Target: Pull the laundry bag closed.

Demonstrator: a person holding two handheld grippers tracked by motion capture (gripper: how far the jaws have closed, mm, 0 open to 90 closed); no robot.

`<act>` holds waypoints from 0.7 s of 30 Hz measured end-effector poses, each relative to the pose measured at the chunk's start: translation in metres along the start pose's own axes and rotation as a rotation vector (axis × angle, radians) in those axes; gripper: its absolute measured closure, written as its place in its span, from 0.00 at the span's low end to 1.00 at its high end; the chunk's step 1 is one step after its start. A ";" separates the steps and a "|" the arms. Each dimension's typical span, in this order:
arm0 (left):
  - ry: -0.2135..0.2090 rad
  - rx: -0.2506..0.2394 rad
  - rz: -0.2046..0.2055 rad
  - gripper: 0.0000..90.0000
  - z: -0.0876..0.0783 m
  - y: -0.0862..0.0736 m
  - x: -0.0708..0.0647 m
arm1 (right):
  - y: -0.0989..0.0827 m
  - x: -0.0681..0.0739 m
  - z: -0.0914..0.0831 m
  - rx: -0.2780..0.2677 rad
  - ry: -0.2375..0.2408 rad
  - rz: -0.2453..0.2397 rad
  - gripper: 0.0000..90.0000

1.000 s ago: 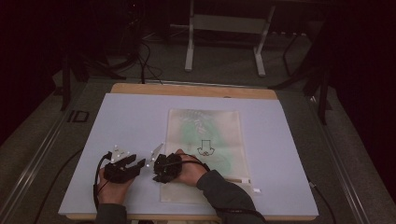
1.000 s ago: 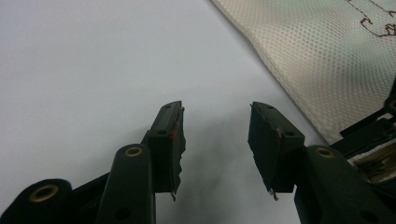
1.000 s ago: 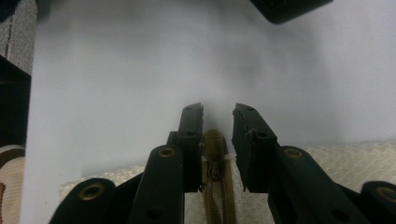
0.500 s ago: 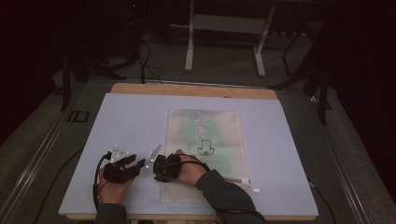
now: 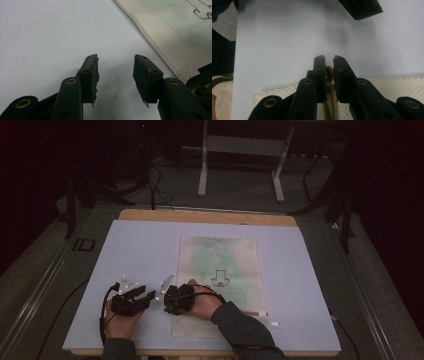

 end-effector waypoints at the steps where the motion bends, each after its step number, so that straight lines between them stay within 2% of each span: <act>1: 0.000 0.001 0.001 0.60 0.000 0.000 0.000 | 0.000 0.000 -0.001 -0.005 0.000 -0.001 0.90; 11: -0.002 0.007 0.010 0.60 0.001 0.000 -0.002 | -0.016 0.001 -0.018 -0.025 -0.014 0.001 0.90; 15: -0.008 0.006 0.017 0.60 0.001 0.000 -0.004 | -0.025 -0.001 -0.018 -0.016 -0.011 0.009 0.90; 21: -0.016 0.005 0.020 0.61 0.002 0.000 -0.005 | -0.030 -0.002 -0.016 -0.020 -0.001 0.033 0.86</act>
Point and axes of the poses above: each handheld gripper's, and its own axes: z roughly forward along the jaws, y roughly out of its top, x roughly to its left, the point moved 5 cm from there along z, roughly forward along the jaws, and after that the axes turned 1 degree about -y, right-handed, at the moved point
